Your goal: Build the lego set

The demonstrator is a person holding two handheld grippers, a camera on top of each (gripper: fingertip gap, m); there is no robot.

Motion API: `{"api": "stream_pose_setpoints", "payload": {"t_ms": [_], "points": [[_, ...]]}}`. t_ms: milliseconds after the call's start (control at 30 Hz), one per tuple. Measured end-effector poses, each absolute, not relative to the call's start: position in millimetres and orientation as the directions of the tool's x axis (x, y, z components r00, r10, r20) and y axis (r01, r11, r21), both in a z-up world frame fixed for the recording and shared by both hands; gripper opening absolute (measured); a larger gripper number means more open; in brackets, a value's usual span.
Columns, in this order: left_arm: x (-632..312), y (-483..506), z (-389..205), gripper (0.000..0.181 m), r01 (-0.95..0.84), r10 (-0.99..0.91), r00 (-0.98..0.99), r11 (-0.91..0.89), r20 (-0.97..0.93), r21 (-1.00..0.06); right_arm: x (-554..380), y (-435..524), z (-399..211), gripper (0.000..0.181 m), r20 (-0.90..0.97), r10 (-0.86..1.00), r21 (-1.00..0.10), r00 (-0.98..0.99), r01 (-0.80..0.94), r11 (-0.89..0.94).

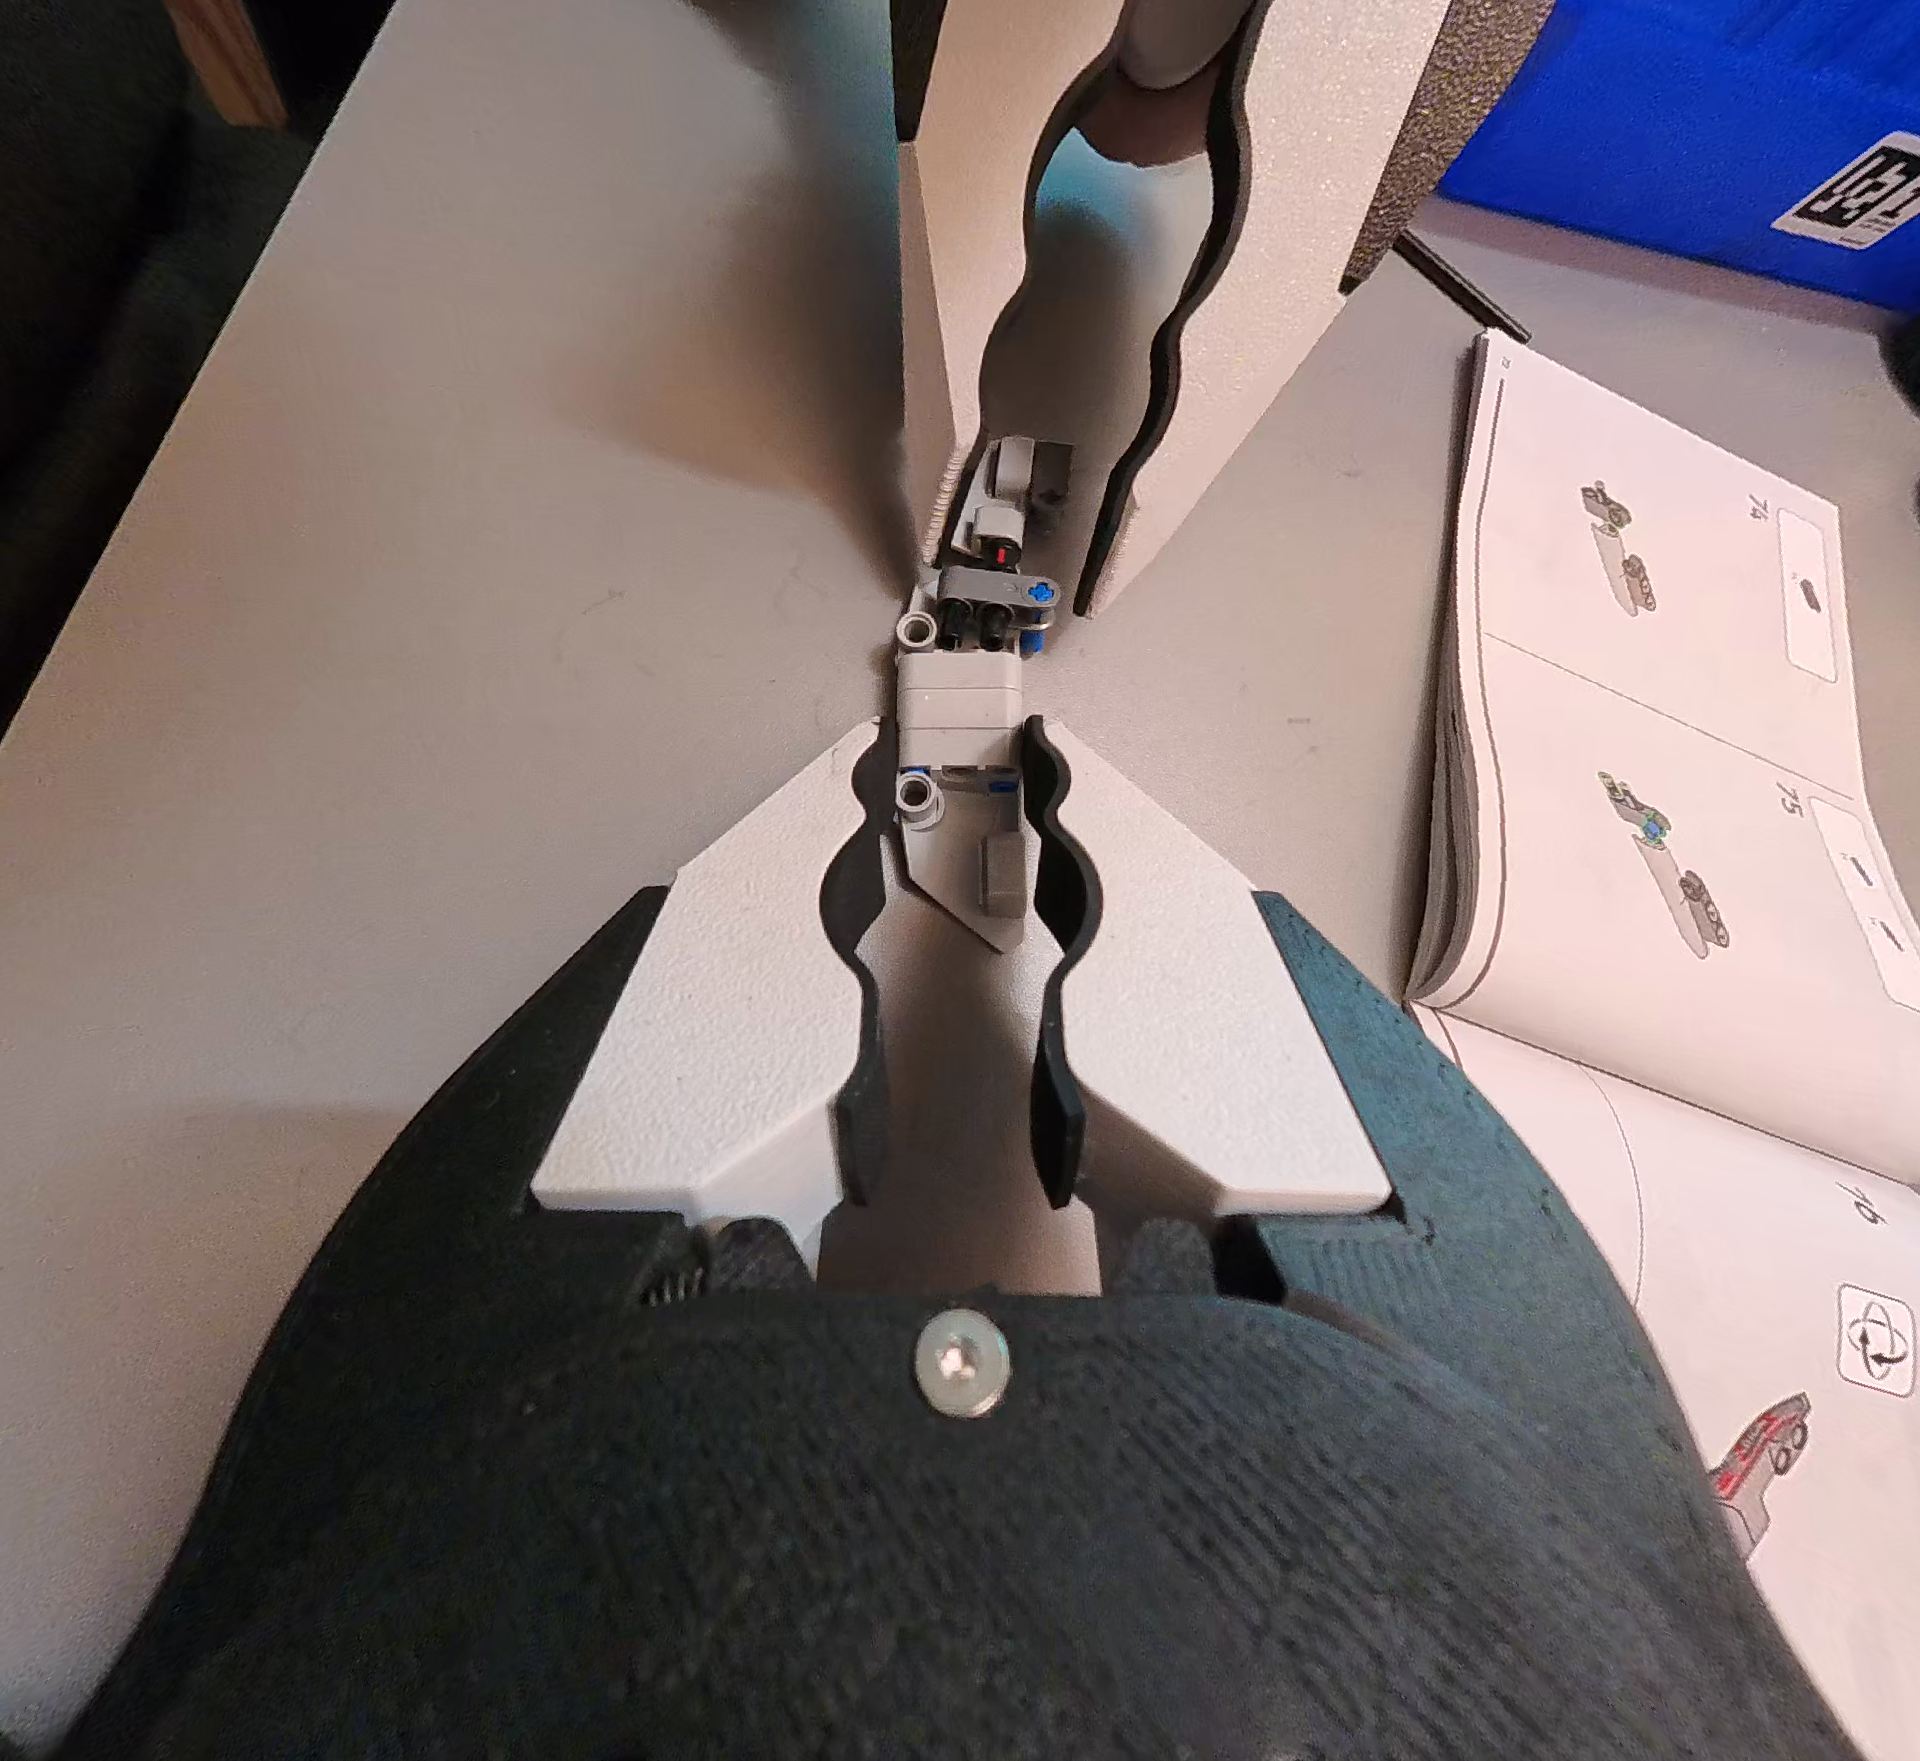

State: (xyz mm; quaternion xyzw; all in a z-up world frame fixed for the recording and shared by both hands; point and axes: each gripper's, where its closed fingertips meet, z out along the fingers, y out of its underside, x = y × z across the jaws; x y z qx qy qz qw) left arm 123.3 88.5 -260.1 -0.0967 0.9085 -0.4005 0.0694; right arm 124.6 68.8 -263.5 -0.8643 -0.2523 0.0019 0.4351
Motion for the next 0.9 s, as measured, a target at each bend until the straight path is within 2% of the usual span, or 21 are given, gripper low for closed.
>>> {"api": "stream_pose_setpoints", "payload": {"t_ms": [900], "points": [[123.0, 88.6, -258.9, 0.020, -0.031, -0.205, -0.967, 0.683, -0.150, -0.730, 124.6, 69.0, -263.4, 0.023, 0.217, 0.438, -0.753, 0.873, 0.435, -0.494]]}}
